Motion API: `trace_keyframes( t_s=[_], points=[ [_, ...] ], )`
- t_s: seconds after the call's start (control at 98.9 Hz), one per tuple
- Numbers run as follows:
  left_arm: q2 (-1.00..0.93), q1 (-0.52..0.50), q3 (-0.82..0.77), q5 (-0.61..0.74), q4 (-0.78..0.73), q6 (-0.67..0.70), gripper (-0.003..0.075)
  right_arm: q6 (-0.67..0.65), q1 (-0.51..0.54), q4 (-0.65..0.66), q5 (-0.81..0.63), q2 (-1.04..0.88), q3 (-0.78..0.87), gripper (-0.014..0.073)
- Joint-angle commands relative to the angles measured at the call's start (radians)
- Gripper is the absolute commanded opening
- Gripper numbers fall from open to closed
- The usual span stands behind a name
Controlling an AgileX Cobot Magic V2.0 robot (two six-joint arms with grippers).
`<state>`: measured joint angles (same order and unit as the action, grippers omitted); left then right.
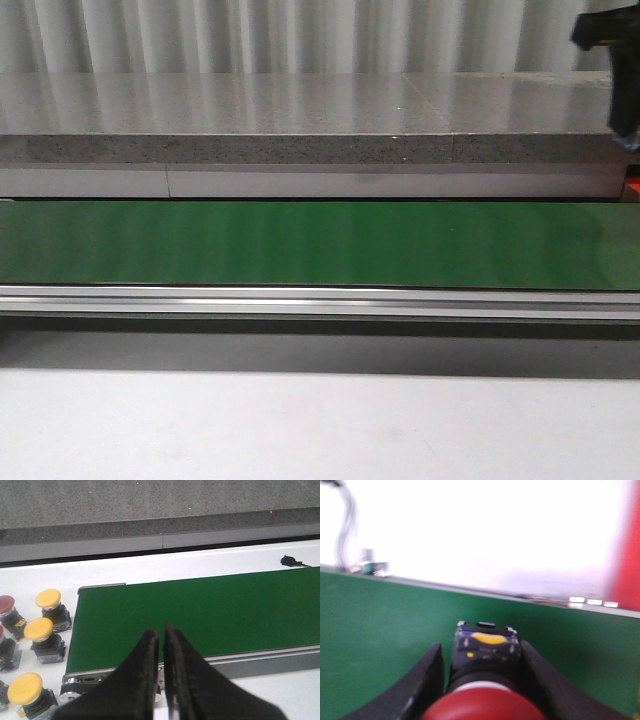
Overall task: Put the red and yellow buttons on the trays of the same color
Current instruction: 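Move the red button into the red tray and release it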
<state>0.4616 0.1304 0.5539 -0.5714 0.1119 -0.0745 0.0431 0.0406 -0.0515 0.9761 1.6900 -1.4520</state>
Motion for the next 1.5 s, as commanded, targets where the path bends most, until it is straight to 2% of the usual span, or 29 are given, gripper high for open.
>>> trace_keyframes(
  t_s=[0.0, 0.182, 0.394, 0.637, 0.9, 1.213, 1.314, 1.415, 1.486],
  points=[
    [0.004, 0.003, 0.027, 0.08, 0.013, 0.002, -0.0006, 0.062, 0.085, 0.013, 0.011, -0.041, -0.069, 0.0183],
    [0.004, 0.003, 0.027, 0.08, 0.013, 0.002, -0.0006, 0.097, 0.234, 0.013, 0.022, 0.032, -0.167, 0.0183],
    [0.004, 0.003, 0.027, 0.08, 0.013, 0.002, -0.0006, 0.119, 0.329, 0.013, 0.037, 0.173, -0.266, 0.0183],
    [0.004, 0.003, 0.027, 0.08, 0.013, 0.002, -0.0006, 0.229, 0.361, 0.013, 0.087, 0.329, -0.399, 0.0183],
    [0.004, 0.003, 0.027, 0.08, 0.013, 0.002, -0.0006, 0.319, 0.361, 0.013, 0.078, 0.46, -0.489, 0.0183],
    [0.004, 0.003, 0.027, 0.08, 0.013, 0.002, -0.0006, 0.323, 0.361, 0.013, 0.031, 0.519, -0.5, 0.019],
    [0.004, 0.003, 0.027, 0.08, 0.013, 0.002, -0.0006, 0.323, 0.361, 0.013, 0.04, 0.523, -0.5, 0.0273],
    [0.004, 0.003, 0.027, 0.08, 0.013, 0.002, -0.0006, 0.323, 0.361, 0.013, 0.029, 0.523, -0.5, 0.0447],
    [0.004, 0.003, 0.027, 0.08, 0.013, 0.002, -0.0006, 0.323, 0.361, 0.012, 0.024, 0.523, -0.5, 0.053]
  ],
)
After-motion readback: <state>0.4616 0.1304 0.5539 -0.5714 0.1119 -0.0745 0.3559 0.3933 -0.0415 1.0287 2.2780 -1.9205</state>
